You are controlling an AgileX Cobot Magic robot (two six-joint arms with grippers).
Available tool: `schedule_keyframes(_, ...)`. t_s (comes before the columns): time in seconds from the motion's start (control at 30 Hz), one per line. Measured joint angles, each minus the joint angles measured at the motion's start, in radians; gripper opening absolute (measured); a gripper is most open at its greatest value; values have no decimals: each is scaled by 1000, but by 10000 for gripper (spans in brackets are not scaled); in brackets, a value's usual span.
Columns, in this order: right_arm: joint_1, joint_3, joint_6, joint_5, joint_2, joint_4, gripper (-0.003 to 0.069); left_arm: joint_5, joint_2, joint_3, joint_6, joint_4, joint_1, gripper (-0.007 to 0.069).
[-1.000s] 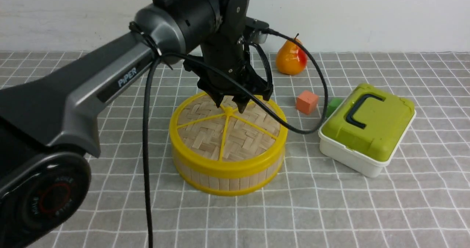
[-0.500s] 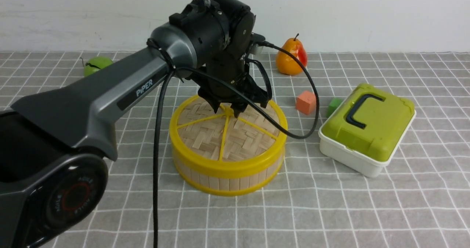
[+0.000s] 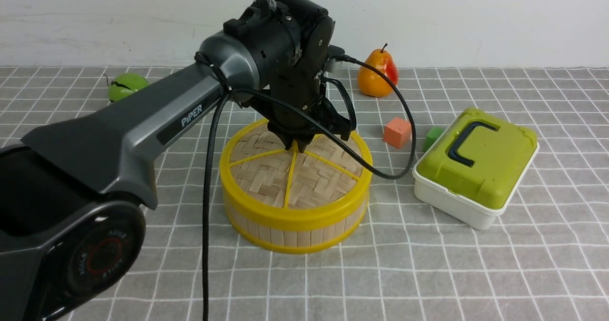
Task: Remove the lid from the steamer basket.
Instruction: Use the left arm to lift the lid of the steamer, then use the left arm to place the steamer lid on the table
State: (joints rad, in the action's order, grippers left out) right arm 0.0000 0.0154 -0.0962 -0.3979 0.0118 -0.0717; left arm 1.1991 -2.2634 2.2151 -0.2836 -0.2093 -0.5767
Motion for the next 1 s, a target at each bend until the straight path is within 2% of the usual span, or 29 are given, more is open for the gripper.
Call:
schedule_keyframes(0.27, 0, 0, 0, 0, 0, 0, 241, 44, 45, 153, 29, 2, 2, 108)
schedule_keyframes(0.47, 0, 0, 0, 0, 0, 0, 241, 44, 229, 274, 37, -127, 22, 108)
schedule_keyframes(0.67, 0, 0, 0, 0, 0, 0, 241, 44, 357, 278, 44, -154, 177, 108)
schedule_keyframes(0.77, 0, 0, 0, 0, 0, 0, 241, 44, 379, 209, 36, -127, 338, 108)
schedule_keyframes(0.8, 0, 0, 0, 0, 0, 0, 241, 44, 379, 202, 36, -127, 346, 108)
schedule_keyframes(0.83, 0, 0, 0, 0, 0, 0, 241, 44, 379, 118, 30, -89, 417, 108)
schedule_keyframes(0.9, 0, 0, 0, 0, 0, 0, 241, 43, 378, -13, 29, -40, 470, 108)
schedule_keyframes(0.93, 0, 0, 0, 0, 0, 0, 241, 43, 378, -13, 29, -35, 474, 108)
schedule_keyframes(1.0, 0, 0, 0, 0, 0, 0, 241, -44, 367, -232, 15, 25, 512, 108)
